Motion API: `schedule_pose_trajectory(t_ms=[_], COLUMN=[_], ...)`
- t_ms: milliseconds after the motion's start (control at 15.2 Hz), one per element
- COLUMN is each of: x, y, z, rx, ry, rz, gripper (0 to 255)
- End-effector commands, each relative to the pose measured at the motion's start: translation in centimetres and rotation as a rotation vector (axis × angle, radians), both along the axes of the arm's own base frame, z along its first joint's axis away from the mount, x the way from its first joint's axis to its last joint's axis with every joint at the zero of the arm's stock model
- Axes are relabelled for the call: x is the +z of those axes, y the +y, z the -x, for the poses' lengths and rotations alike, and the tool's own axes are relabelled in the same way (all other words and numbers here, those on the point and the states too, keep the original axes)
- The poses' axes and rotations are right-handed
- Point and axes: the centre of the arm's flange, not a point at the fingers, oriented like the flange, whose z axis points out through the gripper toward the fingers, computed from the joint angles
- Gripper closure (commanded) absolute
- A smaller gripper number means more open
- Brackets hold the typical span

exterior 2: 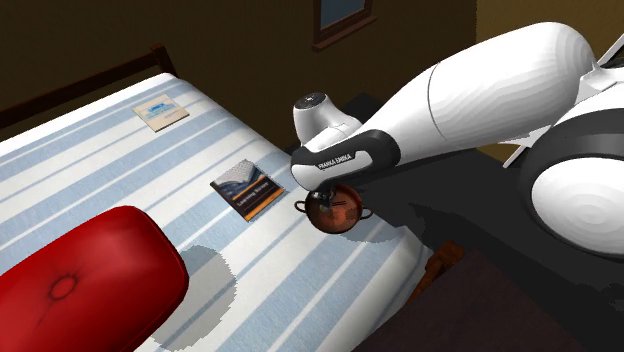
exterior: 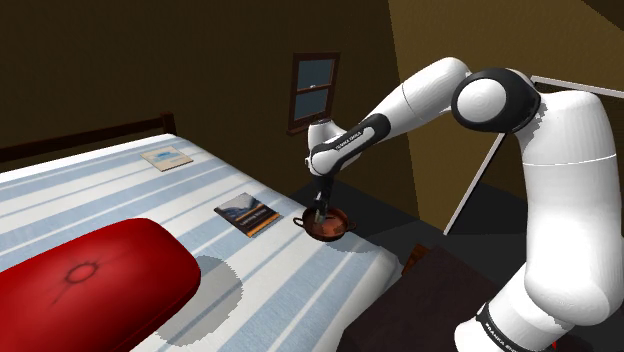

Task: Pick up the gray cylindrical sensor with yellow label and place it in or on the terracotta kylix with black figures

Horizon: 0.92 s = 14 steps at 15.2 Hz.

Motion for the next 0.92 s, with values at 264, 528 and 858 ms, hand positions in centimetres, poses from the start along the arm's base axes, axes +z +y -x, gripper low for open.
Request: schedule_pose_trajectory(t_ms=[264,528,858], x=[0.0,3.9,4.9], y=[0.0,0.4,0.5], z=[0.0,-0.6,-0.8], rx=[0.000,0.000,0.000], ry=[0.000,0.000,0.000], rz=[0.000,0.000,0.000], gripper=[0,0,0])
